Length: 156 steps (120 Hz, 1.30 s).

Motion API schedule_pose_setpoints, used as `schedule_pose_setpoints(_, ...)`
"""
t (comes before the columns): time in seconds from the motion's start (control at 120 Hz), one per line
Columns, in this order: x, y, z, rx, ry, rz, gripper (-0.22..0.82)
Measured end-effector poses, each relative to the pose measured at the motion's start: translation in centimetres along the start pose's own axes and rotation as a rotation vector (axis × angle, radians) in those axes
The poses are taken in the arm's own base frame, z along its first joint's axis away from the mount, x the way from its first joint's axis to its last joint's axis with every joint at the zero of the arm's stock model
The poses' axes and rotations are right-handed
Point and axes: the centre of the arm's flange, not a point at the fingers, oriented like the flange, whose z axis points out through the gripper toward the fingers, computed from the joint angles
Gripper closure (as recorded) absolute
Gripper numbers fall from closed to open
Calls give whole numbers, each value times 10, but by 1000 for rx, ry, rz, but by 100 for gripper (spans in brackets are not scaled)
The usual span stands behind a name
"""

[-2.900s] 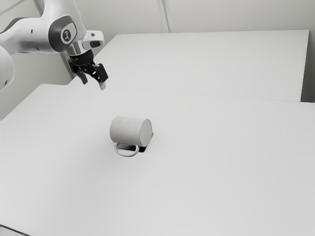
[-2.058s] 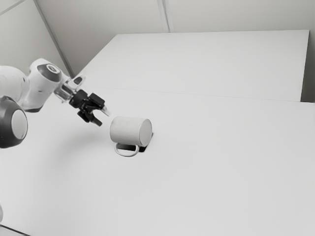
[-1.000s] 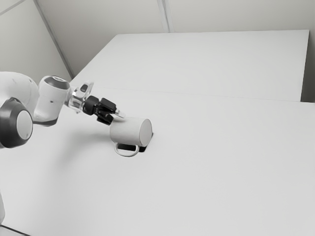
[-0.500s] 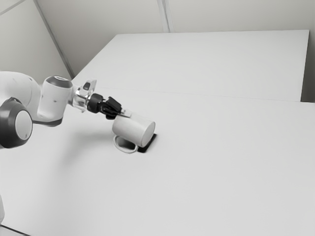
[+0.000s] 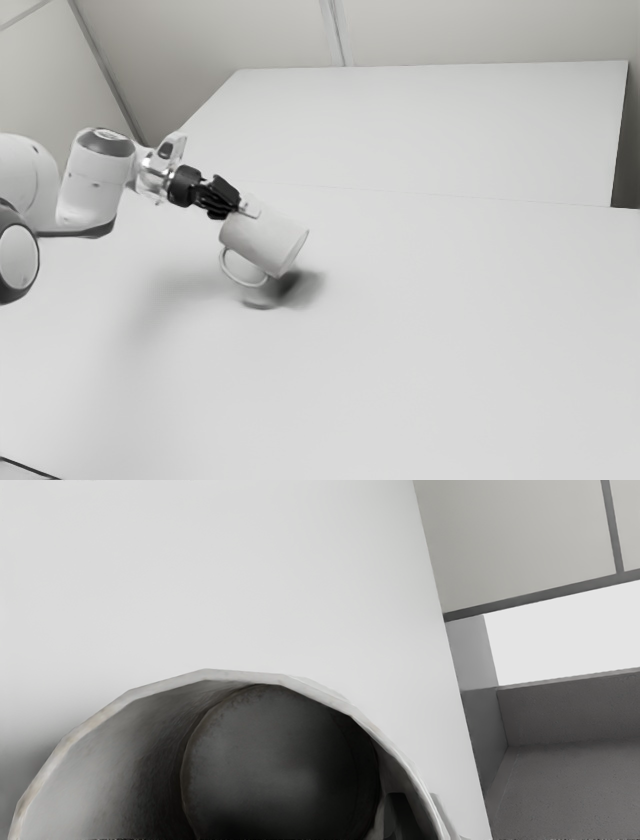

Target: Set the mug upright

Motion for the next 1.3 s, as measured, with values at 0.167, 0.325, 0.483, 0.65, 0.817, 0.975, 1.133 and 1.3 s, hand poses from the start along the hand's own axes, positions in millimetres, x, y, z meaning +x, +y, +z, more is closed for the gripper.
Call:
schedule_pose_setpoints(0.167, 6, 36, 18, 226, -76, 39, 78)
schedule_pose_setpoints(0.325, -7, 46, 44, 441, -120, 30, 78)
schedule_pose_setpoints(0.483, -7, 70, 64, 655, -143, 77, 78)
schedule_pose_setpoints(0.65, -17, 89, 88, 794, -163, 72, 79)
schedule_pose_setpoints(0.817, -31, 101, 99, 881, -148, 23, 79)
schedule_pose_setpoints(0.975, -48, 112, 112, 939, -135, -26, 79)
schedule_pose_setpoints(1.133, -56, 117, 130, 978, -120, -84, 79)
schedule_pose_setpoints(1.3, -64, 118, 152, 997, -108, -153, 79)
